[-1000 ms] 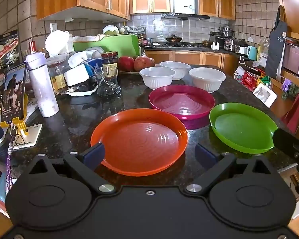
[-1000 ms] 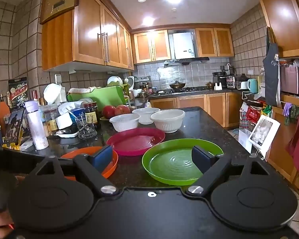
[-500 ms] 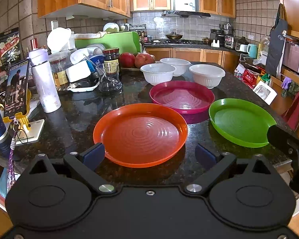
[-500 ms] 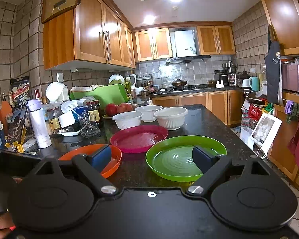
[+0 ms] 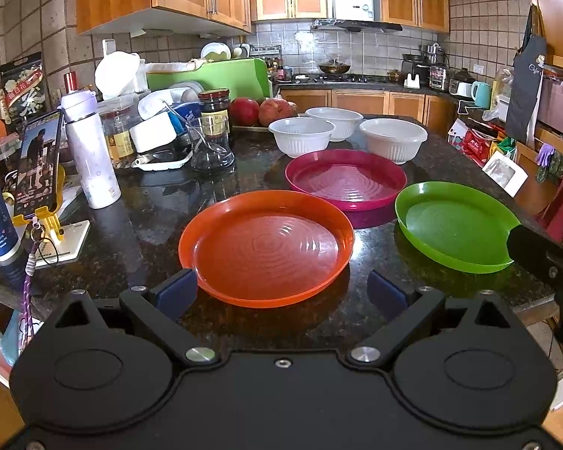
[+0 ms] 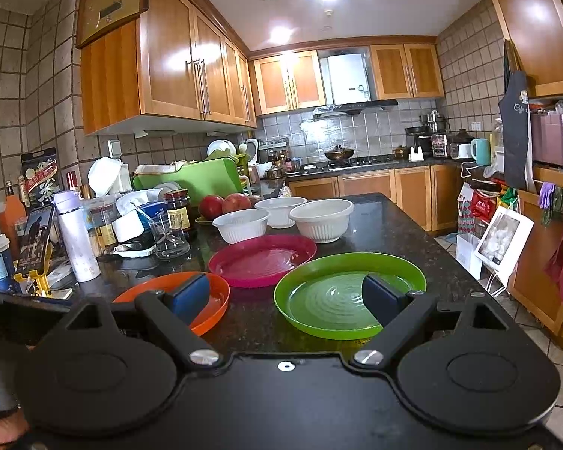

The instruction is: Organize plates and bowls

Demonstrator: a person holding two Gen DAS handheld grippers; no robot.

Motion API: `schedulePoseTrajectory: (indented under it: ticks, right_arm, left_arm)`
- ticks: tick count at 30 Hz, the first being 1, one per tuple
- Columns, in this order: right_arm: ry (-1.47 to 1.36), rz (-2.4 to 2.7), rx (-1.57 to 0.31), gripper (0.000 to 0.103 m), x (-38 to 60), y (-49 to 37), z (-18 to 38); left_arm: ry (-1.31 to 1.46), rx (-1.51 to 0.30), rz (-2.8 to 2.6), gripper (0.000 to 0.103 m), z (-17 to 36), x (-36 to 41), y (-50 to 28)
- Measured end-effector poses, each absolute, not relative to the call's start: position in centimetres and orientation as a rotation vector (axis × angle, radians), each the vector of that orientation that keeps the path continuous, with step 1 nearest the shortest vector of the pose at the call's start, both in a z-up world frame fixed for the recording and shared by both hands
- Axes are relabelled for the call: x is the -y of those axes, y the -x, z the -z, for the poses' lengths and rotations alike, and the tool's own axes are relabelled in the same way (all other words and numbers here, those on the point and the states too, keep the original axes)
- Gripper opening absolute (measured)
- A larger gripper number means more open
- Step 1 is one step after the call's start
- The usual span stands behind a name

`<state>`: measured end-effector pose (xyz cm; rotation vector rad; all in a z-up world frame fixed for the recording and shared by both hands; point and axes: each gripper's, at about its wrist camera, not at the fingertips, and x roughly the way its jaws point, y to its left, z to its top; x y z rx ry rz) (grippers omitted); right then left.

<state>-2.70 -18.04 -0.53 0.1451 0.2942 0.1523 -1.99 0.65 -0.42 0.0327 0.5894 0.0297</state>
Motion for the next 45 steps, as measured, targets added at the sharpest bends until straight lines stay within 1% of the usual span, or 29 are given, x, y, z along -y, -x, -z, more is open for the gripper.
schedulePoseTrajectory:
  ticks: [22,35,41,45]
  right_arm:
    - [-0.173,-0.146,-0.320,0.092,18.2,1.6,1.0]
    - [-0.186,-0.153,-0.323,0.092,18.7,1.5,1.1]
    - [-0.188,-0.126,-0.301,0.090,18.9,1.6,1.4]
    - [-0.169,-0.103,-0.281,0.086,18.8,1.5,1.6]
  left_arm:
    - [-0.045,-0.615,-0.042,0.097,1.0,-0.1,1.5]
    - [-0.024,-0.595,-0.017,0.097,0.9,0.2,1.9]
    - [-0.010,-0.592,-0.012,0.097,0.8,0.3,2.0]
    - [-0.004,-0.576,-0.018,0.097,0.7,0.4,2.2]
